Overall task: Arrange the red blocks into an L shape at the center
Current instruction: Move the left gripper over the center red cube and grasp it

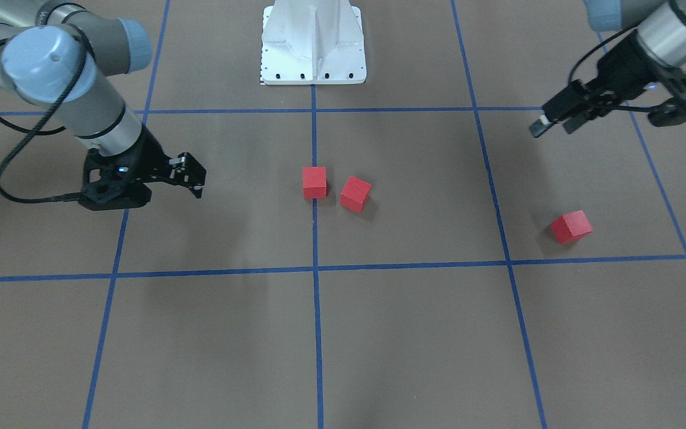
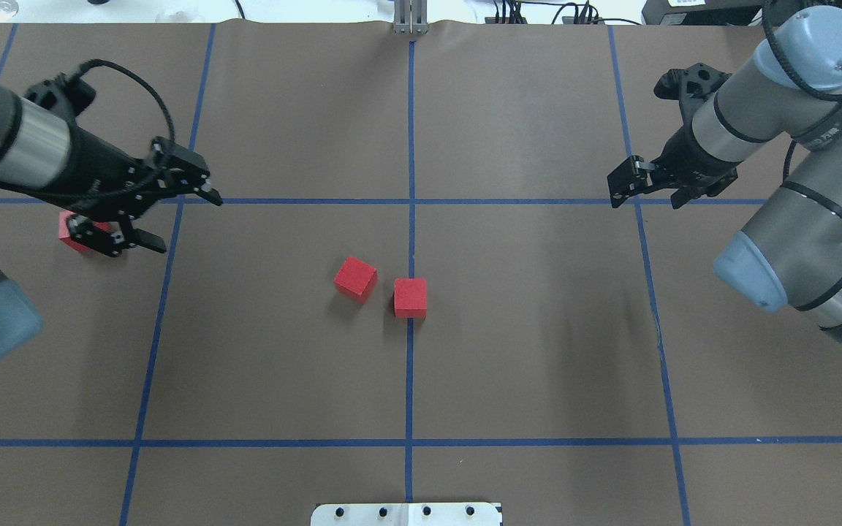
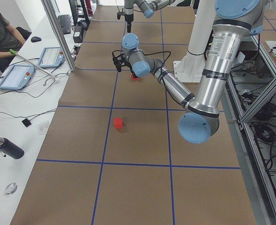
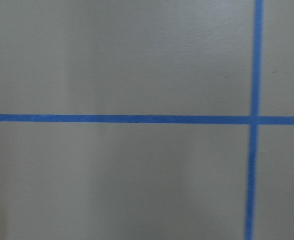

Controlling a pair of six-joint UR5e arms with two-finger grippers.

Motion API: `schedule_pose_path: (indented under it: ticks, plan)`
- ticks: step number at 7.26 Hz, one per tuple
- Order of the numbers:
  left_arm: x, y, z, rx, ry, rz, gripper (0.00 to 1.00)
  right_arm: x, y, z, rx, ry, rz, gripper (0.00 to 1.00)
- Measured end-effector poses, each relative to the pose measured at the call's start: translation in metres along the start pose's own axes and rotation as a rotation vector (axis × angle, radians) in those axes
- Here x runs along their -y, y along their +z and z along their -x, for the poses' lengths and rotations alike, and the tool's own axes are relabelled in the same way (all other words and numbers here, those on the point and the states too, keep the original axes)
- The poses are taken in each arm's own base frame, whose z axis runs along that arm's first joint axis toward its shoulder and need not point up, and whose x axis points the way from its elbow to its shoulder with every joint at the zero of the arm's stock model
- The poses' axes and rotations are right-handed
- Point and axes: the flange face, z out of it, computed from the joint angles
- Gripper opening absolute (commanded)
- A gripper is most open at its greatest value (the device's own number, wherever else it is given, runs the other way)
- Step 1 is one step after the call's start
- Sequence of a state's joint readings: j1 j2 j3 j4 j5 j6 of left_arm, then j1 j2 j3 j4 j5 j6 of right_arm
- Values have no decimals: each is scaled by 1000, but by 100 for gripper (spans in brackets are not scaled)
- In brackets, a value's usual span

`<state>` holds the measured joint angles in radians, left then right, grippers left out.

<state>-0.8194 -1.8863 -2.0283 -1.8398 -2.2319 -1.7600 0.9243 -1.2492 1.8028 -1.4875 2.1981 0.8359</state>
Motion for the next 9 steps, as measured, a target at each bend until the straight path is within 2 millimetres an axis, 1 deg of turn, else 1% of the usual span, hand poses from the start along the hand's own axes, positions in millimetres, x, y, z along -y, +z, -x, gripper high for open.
schedule_pose_path:
  ticks: [1,2,3,4,5,6,8,9]
  plan:
    - [-33,26,-24,29,-88,-21,100,1,2,-13,-13,-16,1,100]
    - [-61,48,-42,63,-160,-46,100,1,3,-19,-20,-22,2,100]
    - [-85,74,-49,97,-197,-70,100,1,5,-22,-25,-25,3,100]
    - [-100,93,-49,121,-208,-85,100,1,6,-22,-27,-25,3,100]
    - [-105,109,-50,139,-213,-101,100,2,7,-23,-29,-24,3,100]
    - [-104,129,-63,154,-217,-121,100,2,8,-24,-32,-22,4,100]
    - [-99,174,-104,190,-232,-149,100,4,6,-25,-31,-21,0,100]
    - [-96,188,-115,205,-240,-158,100,4,5,-25,-30,-21,-1,100]
